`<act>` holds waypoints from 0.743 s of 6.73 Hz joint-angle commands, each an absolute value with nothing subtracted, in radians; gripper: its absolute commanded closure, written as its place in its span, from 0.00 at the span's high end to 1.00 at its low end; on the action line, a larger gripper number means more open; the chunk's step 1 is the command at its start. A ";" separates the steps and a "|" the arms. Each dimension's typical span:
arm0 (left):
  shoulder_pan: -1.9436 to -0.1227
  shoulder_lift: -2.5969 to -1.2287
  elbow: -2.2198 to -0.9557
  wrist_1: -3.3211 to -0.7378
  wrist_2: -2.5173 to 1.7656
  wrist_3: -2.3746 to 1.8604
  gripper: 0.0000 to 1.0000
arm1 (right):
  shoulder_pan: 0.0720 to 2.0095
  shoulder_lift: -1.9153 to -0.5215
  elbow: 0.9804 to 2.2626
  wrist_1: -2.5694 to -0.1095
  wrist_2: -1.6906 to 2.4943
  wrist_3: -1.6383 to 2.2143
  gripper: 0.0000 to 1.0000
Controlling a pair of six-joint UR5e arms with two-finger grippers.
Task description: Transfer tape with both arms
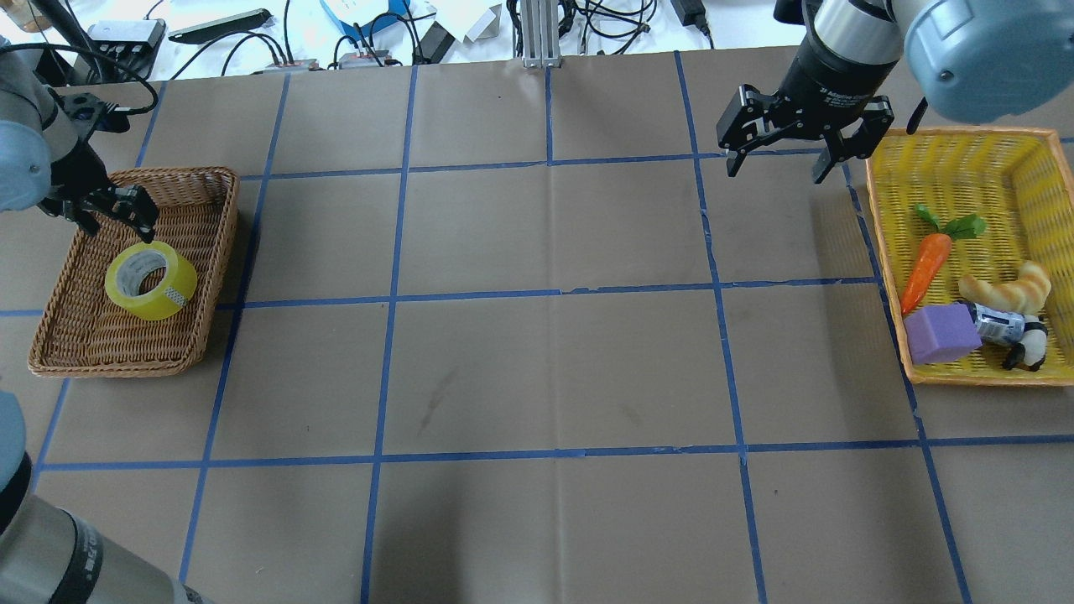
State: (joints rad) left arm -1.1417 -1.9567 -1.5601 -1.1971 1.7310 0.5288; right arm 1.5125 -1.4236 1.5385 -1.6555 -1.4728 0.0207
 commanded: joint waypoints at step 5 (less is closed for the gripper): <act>-1.589 -1.611 -1.548 -1.556 1.597 -0.037 1.00 | 1.513 -1.424 1.537 -1.658 -1.485 0.018 1.00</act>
